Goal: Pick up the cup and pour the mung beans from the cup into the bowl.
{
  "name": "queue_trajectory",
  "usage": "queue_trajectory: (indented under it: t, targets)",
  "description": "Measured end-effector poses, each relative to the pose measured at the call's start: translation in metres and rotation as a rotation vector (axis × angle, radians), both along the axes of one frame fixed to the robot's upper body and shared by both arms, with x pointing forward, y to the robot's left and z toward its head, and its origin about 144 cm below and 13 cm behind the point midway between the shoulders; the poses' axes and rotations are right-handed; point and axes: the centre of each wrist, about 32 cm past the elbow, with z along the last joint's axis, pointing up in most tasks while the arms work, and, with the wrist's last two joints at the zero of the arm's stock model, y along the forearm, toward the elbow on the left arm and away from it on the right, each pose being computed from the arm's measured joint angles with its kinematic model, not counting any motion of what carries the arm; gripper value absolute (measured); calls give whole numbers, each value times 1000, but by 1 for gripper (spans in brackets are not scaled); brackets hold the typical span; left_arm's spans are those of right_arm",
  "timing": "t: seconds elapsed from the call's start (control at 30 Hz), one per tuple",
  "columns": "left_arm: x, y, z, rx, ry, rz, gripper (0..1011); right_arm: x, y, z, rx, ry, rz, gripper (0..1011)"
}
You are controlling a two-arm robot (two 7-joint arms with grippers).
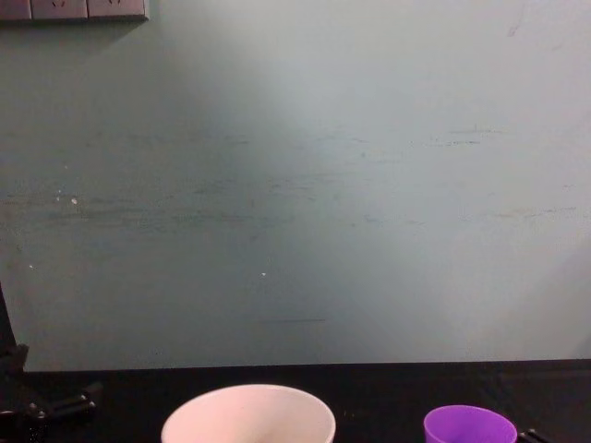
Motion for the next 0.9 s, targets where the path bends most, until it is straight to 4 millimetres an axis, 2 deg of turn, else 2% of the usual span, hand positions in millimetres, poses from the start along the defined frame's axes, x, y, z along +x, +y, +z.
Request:
queue_trajectory:
  t: [0.6,0.9]
  targets:
    - [0,0,0,0,0,0,1000,12,7,-3,49,25,-4,994]
    - [0,0,0,0,0,0,1000,12,9,-5,59,35,-7,775]
